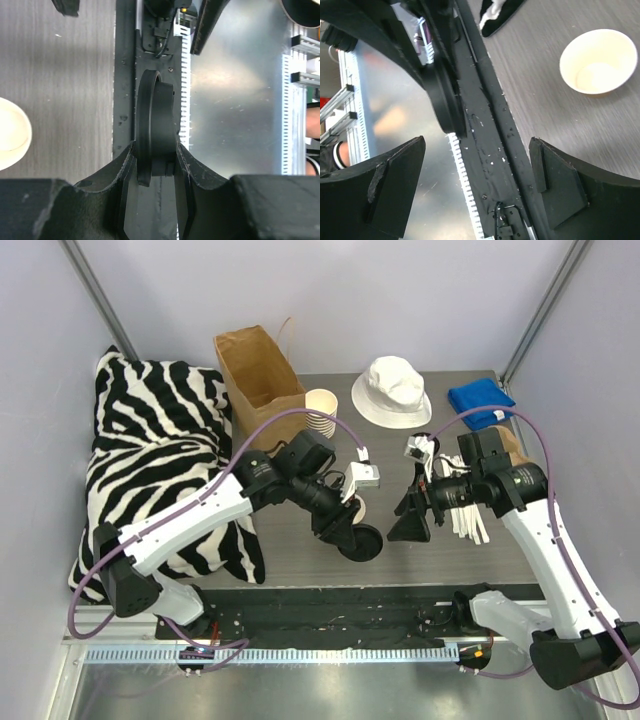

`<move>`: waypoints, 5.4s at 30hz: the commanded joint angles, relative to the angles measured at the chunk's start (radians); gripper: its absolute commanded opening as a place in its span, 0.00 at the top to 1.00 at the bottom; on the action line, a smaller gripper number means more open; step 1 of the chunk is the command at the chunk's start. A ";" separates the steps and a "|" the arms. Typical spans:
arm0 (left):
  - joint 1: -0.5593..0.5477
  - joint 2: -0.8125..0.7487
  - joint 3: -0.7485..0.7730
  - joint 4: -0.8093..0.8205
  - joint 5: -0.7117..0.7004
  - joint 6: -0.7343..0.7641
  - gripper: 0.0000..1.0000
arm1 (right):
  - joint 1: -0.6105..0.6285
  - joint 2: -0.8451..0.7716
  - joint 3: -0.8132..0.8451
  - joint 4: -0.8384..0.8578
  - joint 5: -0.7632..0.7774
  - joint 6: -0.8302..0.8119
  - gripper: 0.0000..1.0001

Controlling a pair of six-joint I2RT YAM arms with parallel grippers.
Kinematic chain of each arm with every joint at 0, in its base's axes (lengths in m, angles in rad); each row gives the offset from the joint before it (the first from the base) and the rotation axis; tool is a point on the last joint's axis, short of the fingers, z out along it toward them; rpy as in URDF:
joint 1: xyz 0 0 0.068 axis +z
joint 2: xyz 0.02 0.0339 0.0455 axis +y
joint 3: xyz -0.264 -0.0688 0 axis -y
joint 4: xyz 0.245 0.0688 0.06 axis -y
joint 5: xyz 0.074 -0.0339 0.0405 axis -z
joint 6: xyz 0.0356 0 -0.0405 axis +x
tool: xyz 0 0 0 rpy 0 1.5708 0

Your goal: Pack the takeout coffee

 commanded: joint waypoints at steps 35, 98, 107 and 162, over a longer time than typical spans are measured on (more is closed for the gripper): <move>0.181 -0.012 0.157 0.246 -0.110 -0.219 0.31 | 0.041 0.017 -0.156 0.385 -0.148 0.403 0.99; 0.203 -0.204 -0.190 0.616 -0.055 -0.254 1.00 | -0.010 -0.066 -0.432 1.521 -0.211 1.559 0.94; 0.206 -0.181 -0.135 0.477 -0.102 -0.228 1.00 | -0.011 -0.057 -0.387 1.352 -0.187 1.420 0.54; 0.108 0.432 0.345 -0.100 -0.625 -0.037 1.00 | -0.156 0.037 -0.323 0.539 0.244 0.626 0.32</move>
